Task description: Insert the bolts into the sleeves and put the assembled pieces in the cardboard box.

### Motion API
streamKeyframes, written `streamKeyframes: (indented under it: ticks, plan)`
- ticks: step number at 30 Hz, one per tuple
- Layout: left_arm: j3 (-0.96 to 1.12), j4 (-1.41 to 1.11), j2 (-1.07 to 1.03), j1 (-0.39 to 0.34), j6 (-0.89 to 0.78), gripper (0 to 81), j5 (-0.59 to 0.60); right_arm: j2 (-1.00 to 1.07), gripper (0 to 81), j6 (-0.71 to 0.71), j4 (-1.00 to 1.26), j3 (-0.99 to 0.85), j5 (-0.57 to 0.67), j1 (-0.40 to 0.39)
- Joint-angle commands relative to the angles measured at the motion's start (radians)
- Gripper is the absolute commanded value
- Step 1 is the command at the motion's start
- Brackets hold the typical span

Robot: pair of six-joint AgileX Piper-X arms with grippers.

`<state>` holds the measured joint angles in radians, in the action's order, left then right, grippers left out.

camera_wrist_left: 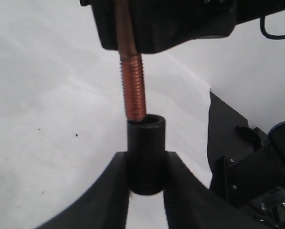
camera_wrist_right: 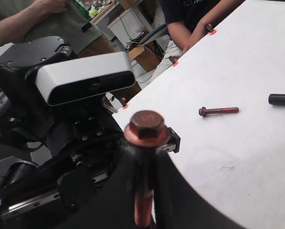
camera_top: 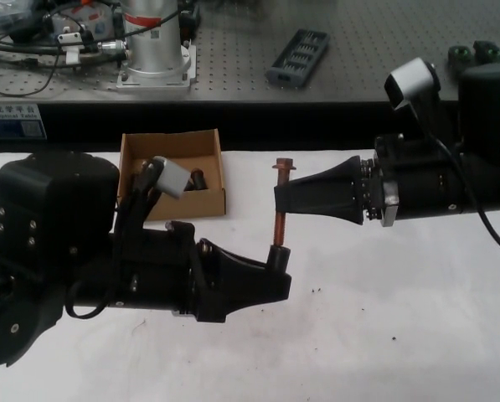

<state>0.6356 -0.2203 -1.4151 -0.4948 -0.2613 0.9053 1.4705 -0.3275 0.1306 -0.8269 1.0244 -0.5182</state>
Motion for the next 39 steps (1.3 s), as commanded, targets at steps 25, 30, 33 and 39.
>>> streamKeyframes:
  ticks: [25, 30, 33, 39]
  plan:
    - [0.021, -0.042, 0.004, -0.002, 0.007, 0.6, -0.089, -0.006, 4.3, -0.105, 0.129, -0.007, -0.087, 0.006]
    - [0.021, -0.042, 0.004, -0.002, -0.012, 0.6, -0.095, -0.006, 4.3, -0.105, 0.116, -0.007, -0.087, 0.006]
    - [0.021, -0.042, 0.004, -0.002, -0.032, 0.6, -0.116, -0.006, 4.3, -0.105, 0.114, -0.007, -0.087, 0.006]
    - [0.021, -0.042, 0.004, -0.002, -0.032, 0.6, -0.116, -0.006, 4.3, -0.102, 0.096, -0.007, -0.087, 0.004]
